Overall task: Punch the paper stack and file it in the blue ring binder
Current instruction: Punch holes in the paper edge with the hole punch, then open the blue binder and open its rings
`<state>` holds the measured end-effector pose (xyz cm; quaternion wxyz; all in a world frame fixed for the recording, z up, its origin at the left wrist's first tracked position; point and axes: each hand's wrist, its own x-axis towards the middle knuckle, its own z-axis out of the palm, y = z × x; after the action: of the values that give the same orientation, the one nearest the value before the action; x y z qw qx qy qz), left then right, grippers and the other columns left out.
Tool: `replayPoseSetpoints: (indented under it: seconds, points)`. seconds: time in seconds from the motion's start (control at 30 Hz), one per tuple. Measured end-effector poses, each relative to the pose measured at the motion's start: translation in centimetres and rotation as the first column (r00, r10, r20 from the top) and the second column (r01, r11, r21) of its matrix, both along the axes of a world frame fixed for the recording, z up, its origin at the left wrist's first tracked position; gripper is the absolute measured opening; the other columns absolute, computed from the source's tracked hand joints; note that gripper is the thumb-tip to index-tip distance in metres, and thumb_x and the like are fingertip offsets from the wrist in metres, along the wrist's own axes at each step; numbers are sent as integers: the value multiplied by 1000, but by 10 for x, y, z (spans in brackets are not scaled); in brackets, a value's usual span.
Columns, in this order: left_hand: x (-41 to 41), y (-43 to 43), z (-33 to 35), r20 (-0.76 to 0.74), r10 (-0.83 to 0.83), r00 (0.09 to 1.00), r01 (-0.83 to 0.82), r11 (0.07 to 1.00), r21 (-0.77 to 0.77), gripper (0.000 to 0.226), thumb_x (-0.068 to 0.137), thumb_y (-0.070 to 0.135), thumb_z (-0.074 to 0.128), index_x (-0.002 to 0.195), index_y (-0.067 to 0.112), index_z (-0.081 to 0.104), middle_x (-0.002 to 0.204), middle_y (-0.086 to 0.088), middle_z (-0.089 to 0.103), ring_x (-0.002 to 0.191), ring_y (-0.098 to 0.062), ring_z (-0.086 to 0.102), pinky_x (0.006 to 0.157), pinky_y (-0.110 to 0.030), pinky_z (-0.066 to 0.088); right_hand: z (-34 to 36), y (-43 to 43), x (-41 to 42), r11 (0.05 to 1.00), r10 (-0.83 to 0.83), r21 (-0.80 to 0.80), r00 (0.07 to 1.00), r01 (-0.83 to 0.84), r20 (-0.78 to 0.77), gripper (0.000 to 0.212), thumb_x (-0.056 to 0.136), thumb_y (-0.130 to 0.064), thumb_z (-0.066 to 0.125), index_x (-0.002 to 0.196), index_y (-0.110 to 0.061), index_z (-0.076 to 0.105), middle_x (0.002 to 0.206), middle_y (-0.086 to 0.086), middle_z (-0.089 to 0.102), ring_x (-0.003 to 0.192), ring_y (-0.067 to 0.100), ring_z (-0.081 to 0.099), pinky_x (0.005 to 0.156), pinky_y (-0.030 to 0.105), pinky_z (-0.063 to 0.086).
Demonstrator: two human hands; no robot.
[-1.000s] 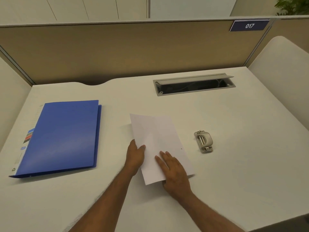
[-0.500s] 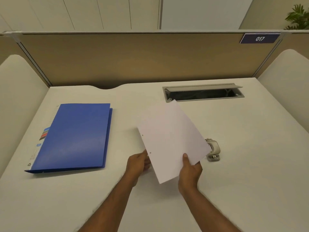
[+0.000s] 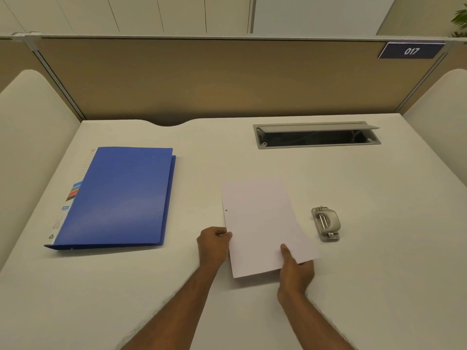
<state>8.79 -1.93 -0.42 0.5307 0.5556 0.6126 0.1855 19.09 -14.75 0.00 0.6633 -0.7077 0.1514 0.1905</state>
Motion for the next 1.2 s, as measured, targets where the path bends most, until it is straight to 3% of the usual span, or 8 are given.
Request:
replayPoseSetpoints:
  seconds: [0.17,0.3,0.5,0.7,0.83,0.9,1.03,1.2]
  points:
    - [1,-4,5,-115,-47,992,68,979,190,23,85,14,66,106,4,71,98,-6,73,90,-19,66,79,-19,43,-2,-30,41,944,160,-309,977,-110,140,33,79,-9,72,112,-8,64,85,7,68,89,26,62,84,30,42]
    - [3,-6,0,-183,-73,980,118,961,250,11,88,13,63,89,8,72,69,14,56,73,-11,54,71,-20,40,-3,-39,54,854,354,-463,917,-238,181,16,79,-5,69,95,-7,73,87,13,73,84,27,64,80,29,43]
    - [-2,-4,-13,-224,-91,970,148,956,254,21,89,22,62,103,7,67,98,-3,67,93,-19,63,80,-23,43,-10,-37,52,827,392,-515,888,-225,242,15,80,-4,68,95,-4,73,93,16,73,79,23,59,79,28,42]
    - [-48,33,6,-216,-63,974,160,870,466,26,88,30,63,108,14,67,87,3,63,71,-11,56,71,-22,43,-11,-27,41,807,440,-574,791,-141,424,21,79,-9,72,98,-14,67,99,9,61,88,29,58,77,35,46]
    - [-126,102,32,-215,105,971,65,749,659,24,87,26,63,107,13,66,96,-8,64,80,-22,59,73,-34,48,5,23,8,795,604,-447,606,-410,517,22,78,-2,70,91,-18,65,88,1,62,75,15,57,65,11,41]
    - [-169,140,40,-295,190,937,67,729,681,36,83,25,68,116,11,61,109,-15,59,100,-32,57,86,-44,46,14,61,-12,684,725,-364,535,-632,433,16,79,-6,70,90,-17,66,83,-1,66,71,7,61,65,7,44]
    - [-237,191,50,-504,279,817,-7,880,476,86,72,50,75,137,4,41,136,-23,43,125,-43,42,101,-57,38,21,136,-64,348,938,-109,346,-931,37,28,77,-28,75,101,-18,64,86,2,70,80,15,67,76,35,54]
    - [-274,205,41,-463,132,876,-66,986,156,126,50,77,66,147,10,22,146,-16,41,129,-41,44,104,-56,38,9,190,-112,335,929,45,322,-941,-184,68,74,-45,72,132,-22,45,130,4,57,113,21,59,102,40,46]
